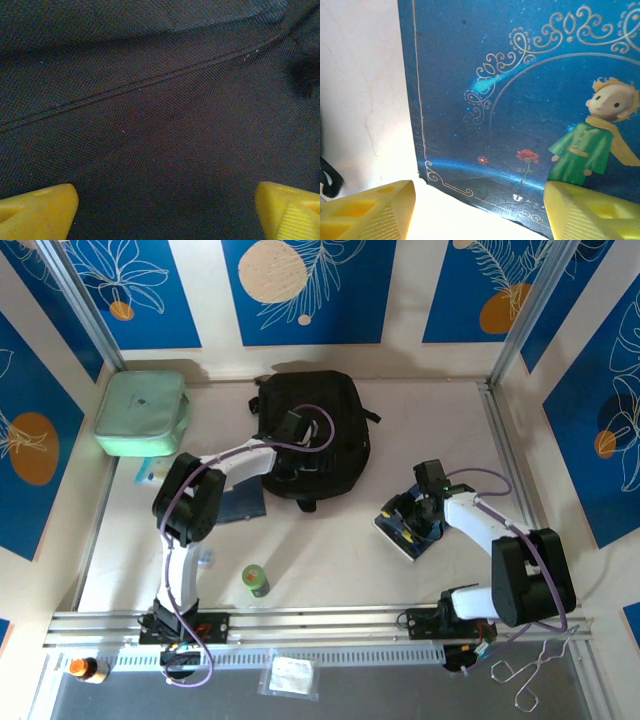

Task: Pack the student bag
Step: Move the student bag to the top-center of the table, then pick up the book from the middle-right of the table.

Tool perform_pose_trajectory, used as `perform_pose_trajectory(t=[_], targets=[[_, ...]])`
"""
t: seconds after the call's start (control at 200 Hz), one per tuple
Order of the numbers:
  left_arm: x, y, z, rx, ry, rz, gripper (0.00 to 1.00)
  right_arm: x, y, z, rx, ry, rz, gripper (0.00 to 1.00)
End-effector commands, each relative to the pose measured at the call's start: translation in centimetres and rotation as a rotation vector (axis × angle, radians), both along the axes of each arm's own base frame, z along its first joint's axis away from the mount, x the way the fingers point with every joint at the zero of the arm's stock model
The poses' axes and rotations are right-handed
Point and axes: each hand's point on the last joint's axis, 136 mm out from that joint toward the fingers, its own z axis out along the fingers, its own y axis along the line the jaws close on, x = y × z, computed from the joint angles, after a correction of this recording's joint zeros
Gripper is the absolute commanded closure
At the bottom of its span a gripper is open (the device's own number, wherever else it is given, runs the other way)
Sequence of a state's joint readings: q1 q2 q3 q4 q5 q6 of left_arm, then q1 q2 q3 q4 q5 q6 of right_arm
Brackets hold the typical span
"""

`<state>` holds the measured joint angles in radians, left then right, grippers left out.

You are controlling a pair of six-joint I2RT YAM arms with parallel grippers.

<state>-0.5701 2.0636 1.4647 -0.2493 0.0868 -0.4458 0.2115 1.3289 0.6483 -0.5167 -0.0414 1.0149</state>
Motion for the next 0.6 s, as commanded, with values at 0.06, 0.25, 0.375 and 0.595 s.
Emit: perform_pose_trajectory(t=[0.06, 0.25, 0.375, 0.595], targets=[[-1.4, 0.6, 1.7, 0.028, 0.008, -0.031, 0.07, -3.1, -1.2, 0.6, -0.066, 0.097, -0.016, 0.31], [-3.4, -3.1, 6.2, -0.048, -0.038, -0.122, 0.06, 0.6, -4.9, 3.4, -0.212, -0.033, -0.034, 0.30], [-5.8, -7.0, 7.5, -0.124, -0.014, -0.199, 0.07, 2.4, -8.2, 3.0, -0.236, -0.052, -0.106, 0.30], [-9.9, -13.6, 7.4, -0.199, 0.024, -0.347, 0.07, 4.2, -10.1, 1.2, -0.156, -0.049, -0.135, 0.32]])
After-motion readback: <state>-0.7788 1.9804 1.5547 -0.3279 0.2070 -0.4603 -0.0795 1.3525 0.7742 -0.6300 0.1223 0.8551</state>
